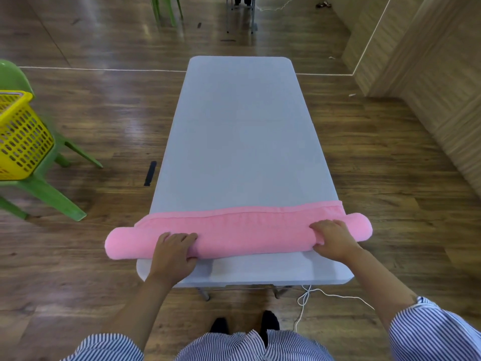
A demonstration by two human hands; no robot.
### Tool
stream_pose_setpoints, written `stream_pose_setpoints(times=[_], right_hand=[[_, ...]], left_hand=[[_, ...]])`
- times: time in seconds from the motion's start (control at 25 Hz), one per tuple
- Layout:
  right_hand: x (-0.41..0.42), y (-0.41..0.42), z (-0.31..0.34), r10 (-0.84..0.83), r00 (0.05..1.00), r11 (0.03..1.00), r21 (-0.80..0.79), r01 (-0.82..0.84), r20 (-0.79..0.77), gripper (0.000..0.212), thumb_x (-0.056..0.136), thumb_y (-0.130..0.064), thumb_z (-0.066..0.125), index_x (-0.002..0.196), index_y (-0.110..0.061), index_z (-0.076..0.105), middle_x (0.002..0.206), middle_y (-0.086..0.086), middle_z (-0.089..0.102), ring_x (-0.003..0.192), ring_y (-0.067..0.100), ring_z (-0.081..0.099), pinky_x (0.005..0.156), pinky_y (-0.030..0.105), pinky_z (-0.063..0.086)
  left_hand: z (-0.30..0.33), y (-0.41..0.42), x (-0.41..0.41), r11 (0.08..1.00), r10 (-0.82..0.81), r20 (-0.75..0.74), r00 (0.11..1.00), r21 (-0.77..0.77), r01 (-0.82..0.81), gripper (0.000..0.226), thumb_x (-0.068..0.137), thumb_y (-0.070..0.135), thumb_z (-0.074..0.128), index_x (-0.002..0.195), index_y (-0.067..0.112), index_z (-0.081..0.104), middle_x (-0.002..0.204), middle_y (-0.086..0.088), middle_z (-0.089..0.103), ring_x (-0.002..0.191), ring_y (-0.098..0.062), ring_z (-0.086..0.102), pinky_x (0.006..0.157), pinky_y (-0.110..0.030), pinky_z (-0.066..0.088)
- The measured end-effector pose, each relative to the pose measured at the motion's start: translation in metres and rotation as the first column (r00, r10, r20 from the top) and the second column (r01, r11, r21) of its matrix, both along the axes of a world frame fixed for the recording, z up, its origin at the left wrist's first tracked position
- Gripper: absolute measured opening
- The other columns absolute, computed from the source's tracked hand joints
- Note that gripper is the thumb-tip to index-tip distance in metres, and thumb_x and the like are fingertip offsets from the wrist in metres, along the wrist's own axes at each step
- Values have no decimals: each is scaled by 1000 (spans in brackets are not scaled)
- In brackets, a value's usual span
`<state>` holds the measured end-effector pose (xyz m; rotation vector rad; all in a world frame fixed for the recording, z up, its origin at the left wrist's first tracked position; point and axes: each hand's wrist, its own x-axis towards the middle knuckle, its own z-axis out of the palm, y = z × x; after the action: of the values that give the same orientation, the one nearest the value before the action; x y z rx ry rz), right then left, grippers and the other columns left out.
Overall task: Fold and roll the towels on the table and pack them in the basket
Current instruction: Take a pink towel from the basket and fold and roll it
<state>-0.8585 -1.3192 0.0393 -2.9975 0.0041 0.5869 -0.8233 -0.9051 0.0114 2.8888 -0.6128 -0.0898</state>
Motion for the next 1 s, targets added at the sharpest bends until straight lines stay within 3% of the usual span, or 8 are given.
stream_pose_setpoints(times=[0.08,0.16,0.24,0.36,0.56,0.72,0.88,1.0], right_hand=[[5,-3,5,-27,996,997,71,33,-88,66,71,-45,55,133,-23,48,134,-3,53,124,18,46,107,32,29],[10,-6,6,-31,997,994,105,39,-76,61,76,-38,61,133,-22,48,135,-2,51,125,19,44,108,35,29],[14,-5,3,-12,998,996,94,7,57,55,79,-29,60,132,-20,47,135,-1,50,125,21,43,110,40,24],[14,3,-5,22,963,996,82,-46,268,47,83,-10,54,130,-14,51,133,5,52,124,26,46,109,47,24],[8,7,-13,97,983,994,26,-102,157,71,78,-27,61,142,-12,34,145,3,37,136,20,31,114,46,14],[26,3,-7,104,981,994,25,-109,165,67,84,-24,55,144,-14,27,149,0,31,138,17,26,115,45,10],[40,0,-4,91,972,995,30,-99,217,58,86,-18,55,140,-10,37,144,6,40,133,23,36,113,46,17],[45,-8,-10,153,945,988,-25,-152,289,53,75,-11,68,125,-3,54,124,13,57,115,33,54,98,49,39]], left_hand=[[1,6,3,999,-13,-18,1000,-41,12,55,60,43,47,101,15,72,81,3,71,72,-23,67,78,-41,49],[2,10,10,997,13,-14,1000,-82,-14,58,62,43,47,107,14,70,93,0,72,84,-24,67,85,-46,49],[2,8,11,997,52,63,997,-66,-48,52,67,34,54,113,12,66,109,-4,68,101,-25,63,96,-54,44],[0,-1,5,996,79,176,981,-56,-71,48,68,12,73,115,12,63,117,-7,64,110,-27,60,99,-57,40],[-10,-4,1,996,77,135,988,29,-82,66,59,14,80,122,11,59,128,-9,59,122,-28,53,100,-61,37],[-2,-10,9,986,140,161,977,64,-152,55,66,7,79,118,9,62,123,-16,60,114,-34,57,93,-59,44],[1,-20,10,968,225,173,959,68,-240,54,69,-3,76,120,4,61,124,-20,60,116,-37,57,88,-60,47],[-6,-23,13,971,225,86,971,58,-230,68,69,-1,75,133,2,52,139,-19,50,131,-38,45,94,-63,40]])
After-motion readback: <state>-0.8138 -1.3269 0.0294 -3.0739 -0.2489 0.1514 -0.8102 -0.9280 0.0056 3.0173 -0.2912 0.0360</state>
